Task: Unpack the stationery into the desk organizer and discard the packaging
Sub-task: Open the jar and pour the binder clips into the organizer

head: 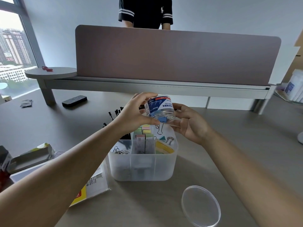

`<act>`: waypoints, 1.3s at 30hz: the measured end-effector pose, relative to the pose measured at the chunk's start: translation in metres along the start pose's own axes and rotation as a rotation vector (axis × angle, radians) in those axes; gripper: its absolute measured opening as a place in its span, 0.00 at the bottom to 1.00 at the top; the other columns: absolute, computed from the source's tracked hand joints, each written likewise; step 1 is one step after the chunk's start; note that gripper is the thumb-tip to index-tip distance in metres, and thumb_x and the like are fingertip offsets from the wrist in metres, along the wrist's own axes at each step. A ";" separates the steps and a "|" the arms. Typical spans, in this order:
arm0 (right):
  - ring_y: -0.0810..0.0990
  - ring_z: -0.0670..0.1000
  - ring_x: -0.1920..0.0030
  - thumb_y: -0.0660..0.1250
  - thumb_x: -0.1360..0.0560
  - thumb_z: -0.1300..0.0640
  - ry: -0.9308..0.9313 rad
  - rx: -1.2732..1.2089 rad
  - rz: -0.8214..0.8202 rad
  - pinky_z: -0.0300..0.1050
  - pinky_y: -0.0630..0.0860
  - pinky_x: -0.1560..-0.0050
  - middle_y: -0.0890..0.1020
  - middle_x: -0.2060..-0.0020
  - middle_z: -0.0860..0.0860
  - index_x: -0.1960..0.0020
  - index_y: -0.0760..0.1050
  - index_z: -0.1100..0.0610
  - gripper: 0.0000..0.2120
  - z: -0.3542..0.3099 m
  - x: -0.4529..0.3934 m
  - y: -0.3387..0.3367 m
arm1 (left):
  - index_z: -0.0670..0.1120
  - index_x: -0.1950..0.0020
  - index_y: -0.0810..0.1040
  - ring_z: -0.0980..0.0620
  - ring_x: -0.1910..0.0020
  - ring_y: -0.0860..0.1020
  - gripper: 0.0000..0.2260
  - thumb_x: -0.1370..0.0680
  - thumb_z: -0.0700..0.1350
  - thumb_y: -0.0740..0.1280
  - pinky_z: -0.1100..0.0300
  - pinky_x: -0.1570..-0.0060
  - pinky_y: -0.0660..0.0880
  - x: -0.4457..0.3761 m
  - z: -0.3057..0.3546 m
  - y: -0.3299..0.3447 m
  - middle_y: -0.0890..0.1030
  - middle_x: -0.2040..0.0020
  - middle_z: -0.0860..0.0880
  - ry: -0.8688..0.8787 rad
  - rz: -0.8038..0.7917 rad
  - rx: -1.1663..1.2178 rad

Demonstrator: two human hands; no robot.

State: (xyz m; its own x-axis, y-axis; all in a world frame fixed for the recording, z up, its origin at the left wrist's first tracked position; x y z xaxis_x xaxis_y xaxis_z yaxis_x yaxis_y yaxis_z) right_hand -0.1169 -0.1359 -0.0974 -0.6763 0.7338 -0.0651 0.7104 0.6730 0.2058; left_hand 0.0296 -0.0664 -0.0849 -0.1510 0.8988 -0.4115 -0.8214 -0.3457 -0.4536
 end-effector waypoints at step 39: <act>0.74 0.51 0.56 0.54 0.24 0.50 -0.079 0.139 0.117 0.42 0.72 0.53 0.76 0.53 0.53 0.53 0.74 0.52 0.11 -0.029 0.107 0.024 | 0.54 0.41 0.71 0.55 0.57 0.78 0.13 0.25 0.48 0.63 0.56 0.55 0.80 0.083 0.080 0.013 0.76 0.56 0.55 -0.131 0.005 0.303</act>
State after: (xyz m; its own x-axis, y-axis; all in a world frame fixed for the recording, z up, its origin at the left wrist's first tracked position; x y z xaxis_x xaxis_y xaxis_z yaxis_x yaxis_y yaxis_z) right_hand -0.1775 -0.0439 -0.0710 -0.5740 0.8091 -0.1263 0.8070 0.5850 0.0804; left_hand -0.0377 0.0255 -0.0617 -0.2085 0.9313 -0.2987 -0.9438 -0.2717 -0.1883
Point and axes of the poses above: each hand's wrist, its own x-axis away from the middle knuckle, its own y-axis out of the palm, z = x × y, the point moved 2 cm from there along -x, towards the middle knuckle
